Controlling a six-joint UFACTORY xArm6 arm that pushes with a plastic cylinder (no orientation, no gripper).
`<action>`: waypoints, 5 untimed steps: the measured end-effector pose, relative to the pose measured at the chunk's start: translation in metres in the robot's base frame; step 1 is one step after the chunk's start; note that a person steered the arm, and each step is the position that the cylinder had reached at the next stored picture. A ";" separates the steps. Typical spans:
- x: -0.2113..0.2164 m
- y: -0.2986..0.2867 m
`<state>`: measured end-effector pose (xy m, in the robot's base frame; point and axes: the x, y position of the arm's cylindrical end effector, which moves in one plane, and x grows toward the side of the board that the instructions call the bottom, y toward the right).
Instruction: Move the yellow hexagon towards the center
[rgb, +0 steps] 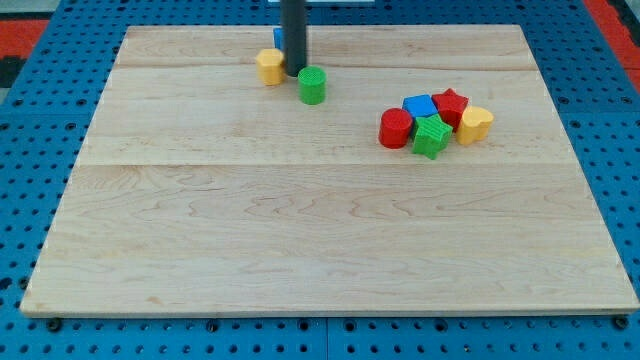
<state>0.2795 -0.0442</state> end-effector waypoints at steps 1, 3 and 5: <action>-0.005 0.044; -0.029 -0.053; 0.057 -0.102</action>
<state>0.3367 -0.1465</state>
